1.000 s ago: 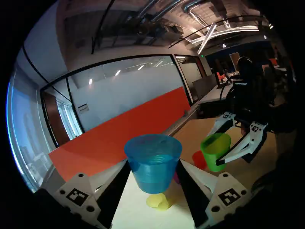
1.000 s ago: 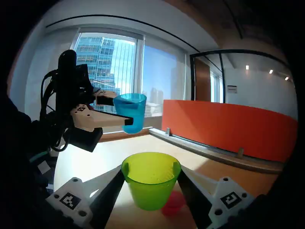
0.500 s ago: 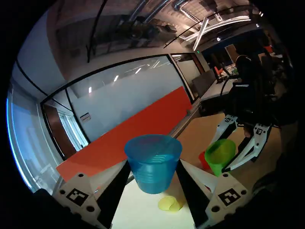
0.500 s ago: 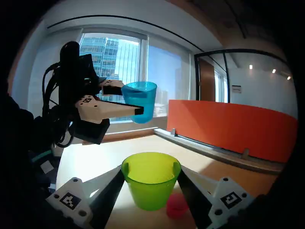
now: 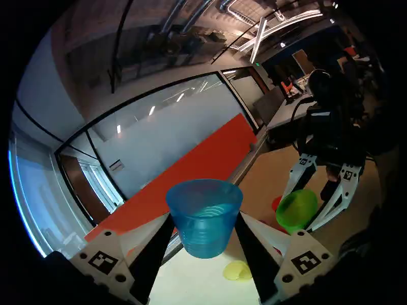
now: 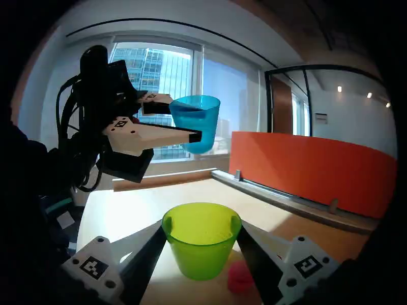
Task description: Pour water
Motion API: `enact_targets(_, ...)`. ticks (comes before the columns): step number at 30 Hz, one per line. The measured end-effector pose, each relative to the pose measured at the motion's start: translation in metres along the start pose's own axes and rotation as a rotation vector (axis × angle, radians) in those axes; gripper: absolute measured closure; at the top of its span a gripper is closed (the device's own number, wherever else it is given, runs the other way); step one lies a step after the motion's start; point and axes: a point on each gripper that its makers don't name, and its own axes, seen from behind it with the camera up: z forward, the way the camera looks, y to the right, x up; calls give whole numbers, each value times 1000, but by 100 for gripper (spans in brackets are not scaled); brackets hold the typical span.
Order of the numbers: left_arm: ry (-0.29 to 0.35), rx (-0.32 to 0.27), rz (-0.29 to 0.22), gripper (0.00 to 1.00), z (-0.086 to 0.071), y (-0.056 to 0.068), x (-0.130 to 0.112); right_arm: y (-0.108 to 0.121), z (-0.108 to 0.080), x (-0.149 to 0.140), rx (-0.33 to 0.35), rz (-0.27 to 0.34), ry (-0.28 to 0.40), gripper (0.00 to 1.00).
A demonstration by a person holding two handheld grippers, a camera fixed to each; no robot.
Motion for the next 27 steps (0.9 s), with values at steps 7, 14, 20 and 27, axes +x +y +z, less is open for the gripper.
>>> enact_targets(7,5,8,82,20,-1,0,7,-4,5,2,13,-3,0,9)
enact_targets(14,18,8,146,19,-5,2,13,-9,10,3,25,-4,1,9)
enact_targets(20,24,7,186,20,-8,3,17,-14,14,4,39,-5,4,9)
enact_targets(27,39,7,226,19,-6,2,26,-21,18,7,55,-5,9,9)
